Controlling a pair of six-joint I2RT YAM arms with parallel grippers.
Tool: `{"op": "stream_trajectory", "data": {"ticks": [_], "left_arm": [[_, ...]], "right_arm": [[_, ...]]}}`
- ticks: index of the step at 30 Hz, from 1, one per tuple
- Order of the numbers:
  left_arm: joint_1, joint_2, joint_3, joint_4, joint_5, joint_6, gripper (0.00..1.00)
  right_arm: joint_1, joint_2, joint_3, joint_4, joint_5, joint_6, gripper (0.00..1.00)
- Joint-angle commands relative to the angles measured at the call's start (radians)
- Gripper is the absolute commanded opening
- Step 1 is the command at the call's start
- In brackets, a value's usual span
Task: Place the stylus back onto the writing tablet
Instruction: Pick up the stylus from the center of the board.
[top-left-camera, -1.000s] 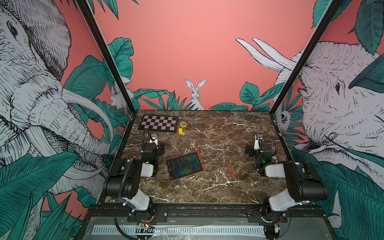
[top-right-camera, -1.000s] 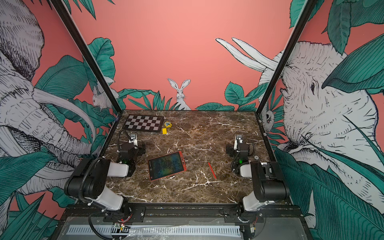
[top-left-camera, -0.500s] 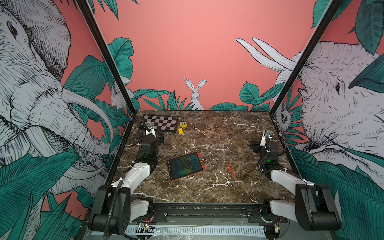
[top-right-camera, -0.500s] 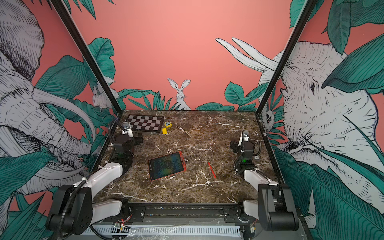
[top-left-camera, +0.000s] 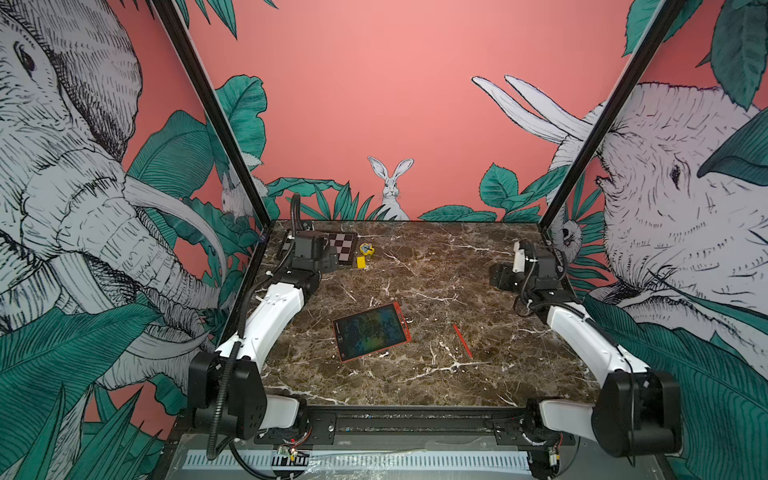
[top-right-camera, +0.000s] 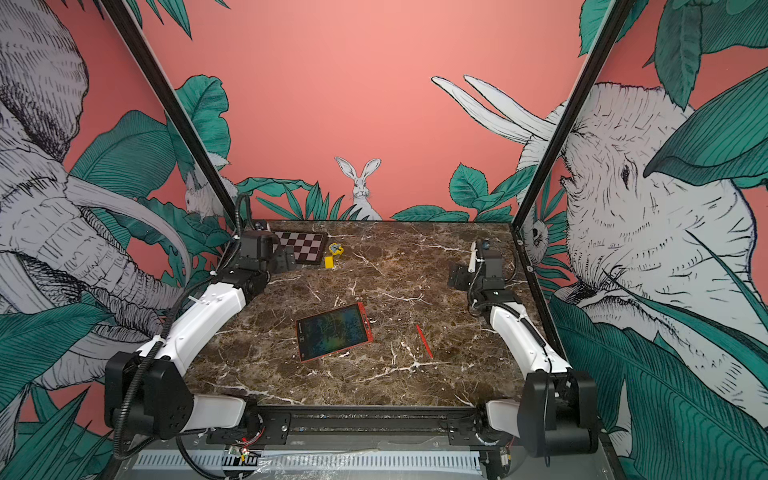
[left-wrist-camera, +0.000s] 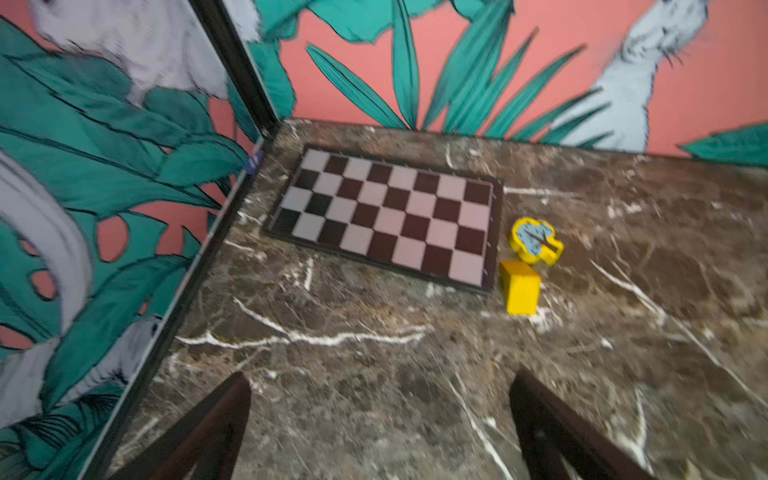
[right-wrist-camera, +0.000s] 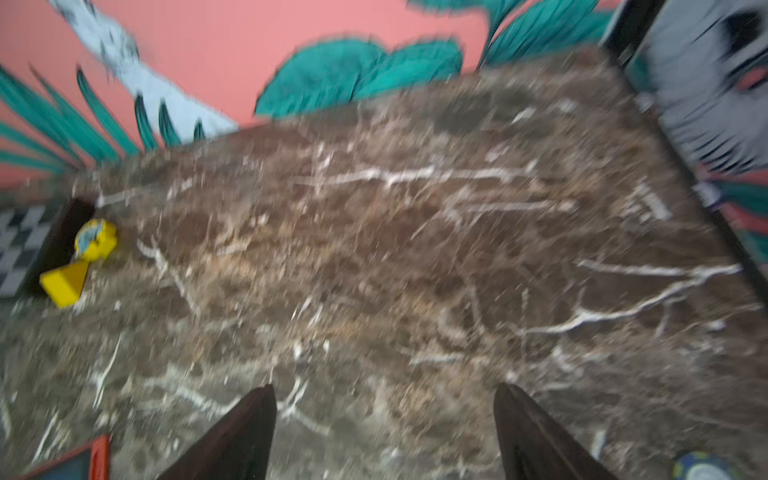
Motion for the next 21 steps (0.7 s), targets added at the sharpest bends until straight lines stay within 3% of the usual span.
{"op": "stream_trajectory", "data": {"ticks": [1,5,12,21], "left_arm": [[-0.012,0.015,0.037,-0.189,0.117,-0.074,0.99],[-0.014,0.054,0.054,-0.274,0.152,-0.108,0.99],[-0.022,0.066,0.000,-0.330,0.155,-0.173,0.99],[-0.028,0.041,-0.088,-0.311,0.184,-0.246,0.98]], "right_arm": [[0.087,0.093,0.081,-0.313,-0.092,-0.050,0.83],[0.197,0.184,0.135,-0.412,-0.082,-0.077,0.79],[0.308,0.330,0.169,-0.553,-0.092,-0.119,0.61],[0.374,0.348,0.133,-0.596,-0.045,-0.121,0.52]]}}
